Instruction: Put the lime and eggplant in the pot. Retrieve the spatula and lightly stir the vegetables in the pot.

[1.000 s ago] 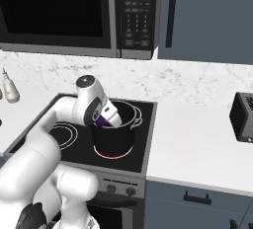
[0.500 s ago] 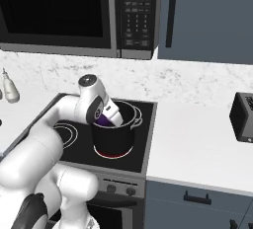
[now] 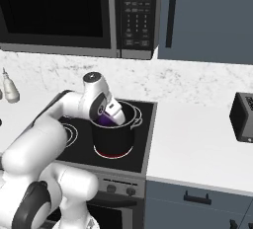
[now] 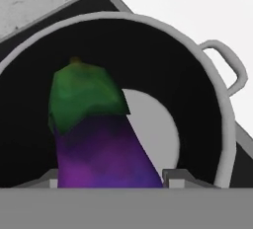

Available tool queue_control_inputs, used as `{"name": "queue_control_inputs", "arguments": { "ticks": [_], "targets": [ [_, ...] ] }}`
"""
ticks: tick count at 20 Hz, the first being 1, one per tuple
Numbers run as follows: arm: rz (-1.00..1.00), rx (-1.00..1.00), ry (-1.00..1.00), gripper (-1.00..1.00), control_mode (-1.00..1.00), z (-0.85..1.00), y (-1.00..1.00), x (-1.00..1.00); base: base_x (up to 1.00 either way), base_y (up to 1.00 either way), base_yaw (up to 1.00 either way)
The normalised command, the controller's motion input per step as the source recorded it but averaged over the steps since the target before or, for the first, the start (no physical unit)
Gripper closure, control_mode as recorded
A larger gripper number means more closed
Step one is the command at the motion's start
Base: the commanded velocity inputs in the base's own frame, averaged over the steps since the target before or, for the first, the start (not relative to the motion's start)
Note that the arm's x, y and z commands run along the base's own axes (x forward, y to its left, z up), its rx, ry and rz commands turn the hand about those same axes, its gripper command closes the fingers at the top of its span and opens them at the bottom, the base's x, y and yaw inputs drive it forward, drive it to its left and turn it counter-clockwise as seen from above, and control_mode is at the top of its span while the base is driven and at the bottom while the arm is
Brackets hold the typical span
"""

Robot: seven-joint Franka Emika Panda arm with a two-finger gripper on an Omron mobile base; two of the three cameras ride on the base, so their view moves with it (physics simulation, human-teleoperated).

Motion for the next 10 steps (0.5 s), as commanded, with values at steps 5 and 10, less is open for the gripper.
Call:
{"name": "queue_control_inputs", "arguments": {
  "ticks": [5,10],
  "targets": [
    [0.07,0.0,0.0,1.0,-1.0,-0.13,-0.01,0.18,0.0,0.0,0.0],
    [0.07,0.0,0.01,1.0,-1.0,-0.26,0.0,0.17,0.0,0.0,0.0]
  ]
}}
